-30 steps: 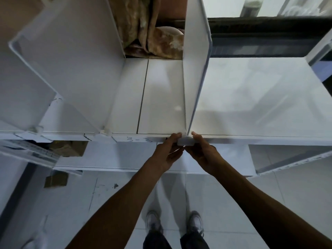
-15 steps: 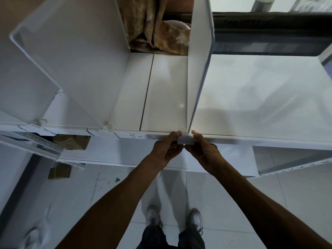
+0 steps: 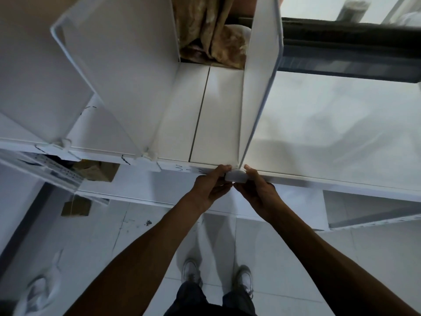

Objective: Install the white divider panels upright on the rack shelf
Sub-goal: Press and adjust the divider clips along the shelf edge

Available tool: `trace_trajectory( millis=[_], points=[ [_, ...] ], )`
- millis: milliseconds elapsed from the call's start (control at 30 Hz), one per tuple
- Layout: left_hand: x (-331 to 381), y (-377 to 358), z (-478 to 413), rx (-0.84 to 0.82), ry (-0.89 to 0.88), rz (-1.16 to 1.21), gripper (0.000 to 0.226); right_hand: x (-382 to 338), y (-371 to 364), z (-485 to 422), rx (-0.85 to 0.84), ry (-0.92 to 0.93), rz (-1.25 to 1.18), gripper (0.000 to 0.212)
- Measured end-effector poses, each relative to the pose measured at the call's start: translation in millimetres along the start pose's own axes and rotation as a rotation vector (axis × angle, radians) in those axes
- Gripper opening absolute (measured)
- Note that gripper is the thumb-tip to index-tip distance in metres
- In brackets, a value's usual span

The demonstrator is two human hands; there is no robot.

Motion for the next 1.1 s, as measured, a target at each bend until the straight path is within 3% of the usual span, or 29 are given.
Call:
trace_trajectory(
  millis=[233,533,733,867,1000,1100],
  points=[
    [2,1,2,-0.019,0.019,-0.001,0.020,1,-3,2,0.023,0.002,-0.007,0.049],
    [4,6,10,-0.028,0.058,-0.075,0.038,3,-7,12,0.063,-0.017,0.075,0.057],
    [9,23,16,0.009,0.091,-0.152,0.057,6,-7,28,0.108,0.018,0.211,0.040],
    [17,37,25,0.022,0.081,-0.136,0.058,15,-11,40,0.169,0.026,0.258,0.064],
    [19,50,37,0.016,0.069,-0.138,0.061,26,-17,52,0.189,0.027,0.259,0.071],
    [22,57,45,0.000,0.067,-0.150,0.059,32,-21,62,0.158,0.034,0.238,0.092]
  ],
)
Point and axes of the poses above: each hand's wrist, its own z-axis away from the middle knuckle, its own y-axis out of the back of the hand, x = y × z, the point moved 3 cm from there along -z, towards the middle knuckle, and after that the axes turned 6 degrees about z, right-handed, at the moved point
